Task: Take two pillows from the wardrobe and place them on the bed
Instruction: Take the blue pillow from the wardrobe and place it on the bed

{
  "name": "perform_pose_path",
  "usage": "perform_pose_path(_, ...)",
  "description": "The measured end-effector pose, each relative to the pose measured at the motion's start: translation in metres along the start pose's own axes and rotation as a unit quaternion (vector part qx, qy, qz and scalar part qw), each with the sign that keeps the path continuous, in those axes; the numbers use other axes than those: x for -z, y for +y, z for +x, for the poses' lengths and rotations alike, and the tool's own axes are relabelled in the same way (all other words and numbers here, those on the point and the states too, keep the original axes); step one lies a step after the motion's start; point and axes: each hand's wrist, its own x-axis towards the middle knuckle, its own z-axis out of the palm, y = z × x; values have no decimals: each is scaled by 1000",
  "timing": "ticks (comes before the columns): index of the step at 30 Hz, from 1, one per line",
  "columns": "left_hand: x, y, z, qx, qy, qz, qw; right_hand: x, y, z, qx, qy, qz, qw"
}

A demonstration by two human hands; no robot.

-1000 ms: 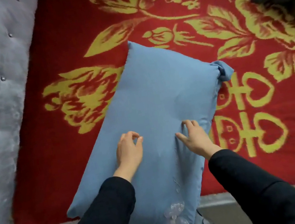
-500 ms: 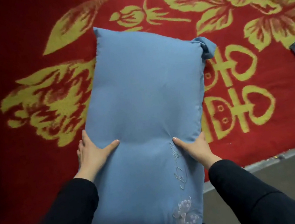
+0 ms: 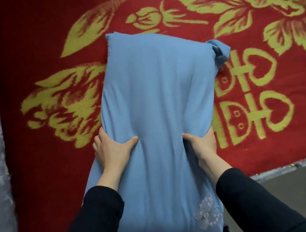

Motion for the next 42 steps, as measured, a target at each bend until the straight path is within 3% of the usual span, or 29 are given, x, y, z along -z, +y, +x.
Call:
perform_pose_path(7, 85, 16, 32, -1, 92, -34, 995, -52, -70, -23, 44, -103, 20, 993)
perform_pose_path(14, 167, 15, 115, -22, 163, -108, 980, -160, -156, -23, 128, -184, 14, 975)
perform_pose_path(20, 227, 32, 220, -91, 169, -102, 976, -271, -242, 9, 226, -205, 1, 952)
perform_pose_path(25, 285, 73, 319, -184, 236, -60, 952, -349, -342, 34, 339, -189, 11, 922)
perform_pose_path(27, 307, 85, 368, -211, 245, -19, 946, -373, -379, 47, 412, -205, 8, 888)
perform_pose_path(30, 284, 71, 418, -141, 207, 82, 965, -406, -385, 68, 505, -206, -201, 814)
perform_pose_path(32, 229, 42, 424, -74, 157, 96, 980, -426, -344, 79, 493, -242, -336, 765)
perform_pose_path(34, 171, 8, 417, -52, 104, 103, 988, -440, -285, 90, 476, -307, -419, 710)
perform_pose_path(36, 132, -20, 417, -49, 51, 118, 990, -443, -237, 107, 487, -312, -493, 650)
perform_pose_path(42, 106, -37, 436, -54, 59, 105, 991, -434, -218, 137, 537, -308, -505, 601)
